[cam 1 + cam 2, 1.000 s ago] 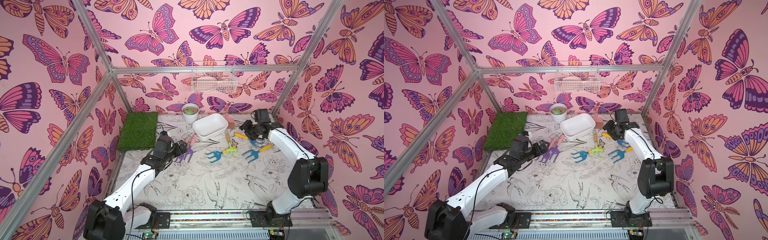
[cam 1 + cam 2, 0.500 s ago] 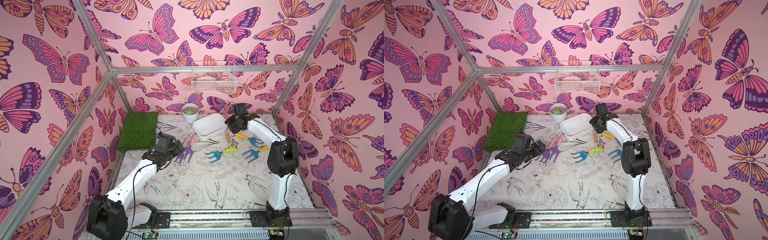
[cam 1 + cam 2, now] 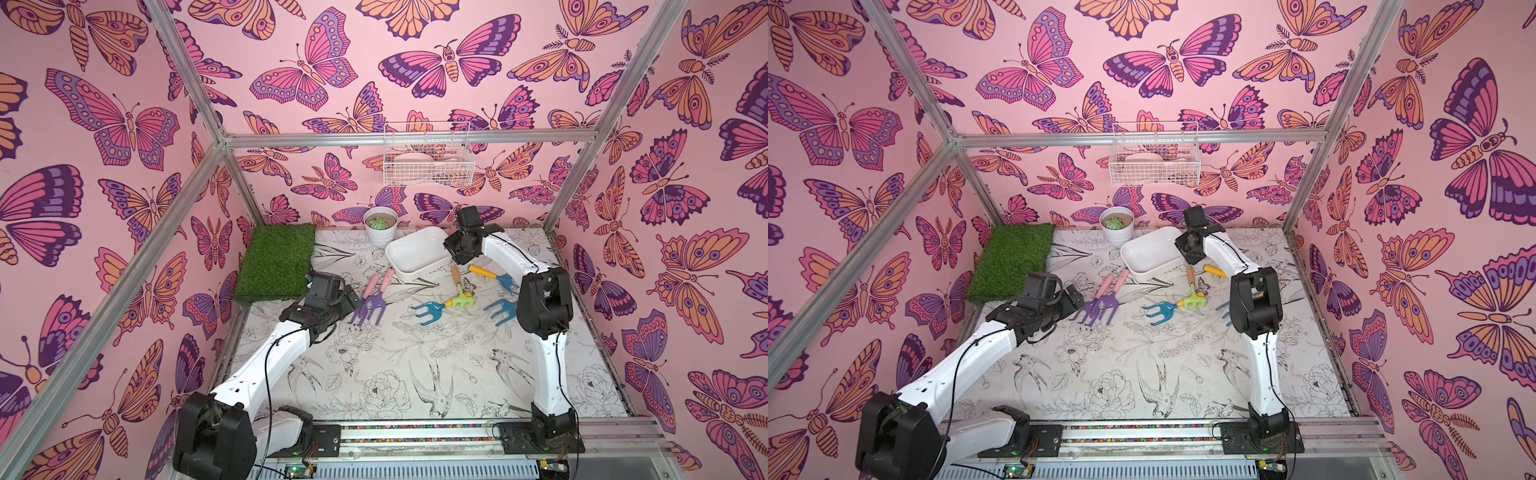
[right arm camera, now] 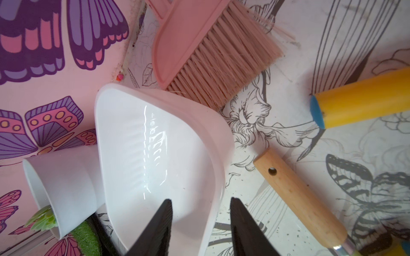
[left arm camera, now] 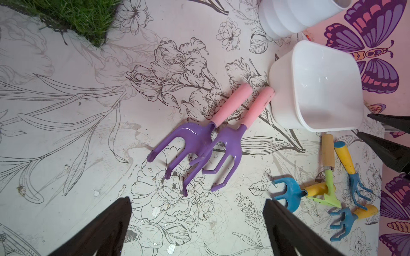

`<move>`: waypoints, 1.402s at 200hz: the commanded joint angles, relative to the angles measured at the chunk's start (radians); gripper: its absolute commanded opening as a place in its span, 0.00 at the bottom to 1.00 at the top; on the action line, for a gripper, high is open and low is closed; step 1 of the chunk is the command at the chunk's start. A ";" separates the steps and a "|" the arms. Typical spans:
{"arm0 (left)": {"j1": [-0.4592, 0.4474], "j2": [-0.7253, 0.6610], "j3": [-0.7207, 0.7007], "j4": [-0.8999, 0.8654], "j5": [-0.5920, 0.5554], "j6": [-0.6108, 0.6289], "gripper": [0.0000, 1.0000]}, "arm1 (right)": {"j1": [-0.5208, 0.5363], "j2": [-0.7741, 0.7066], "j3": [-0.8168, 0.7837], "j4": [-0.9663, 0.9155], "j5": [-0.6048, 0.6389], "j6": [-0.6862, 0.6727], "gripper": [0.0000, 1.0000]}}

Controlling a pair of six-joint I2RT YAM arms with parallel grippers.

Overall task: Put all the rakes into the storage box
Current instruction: Pick up the storage box at the center of the board.

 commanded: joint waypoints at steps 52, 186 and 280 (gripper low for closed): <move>0.026 -0.004 -0.021 -0.032 -0.003 -0.007 0.98 | 0.006 0.089 0.085 -0.057 0.016 0.020 0.40; 0.037 -0.043 -0.068 -0.032 -0.003 -0.054 0.98 | -0.002 0.096 0.089 -0.050 -0.005 0.030 0.21; 0.036 -0.092 -0.104 -0.034 0.029 -0.090 0.98 | -0.024 -0.035 -0.045 0.024 -0.050 -0.001 0.01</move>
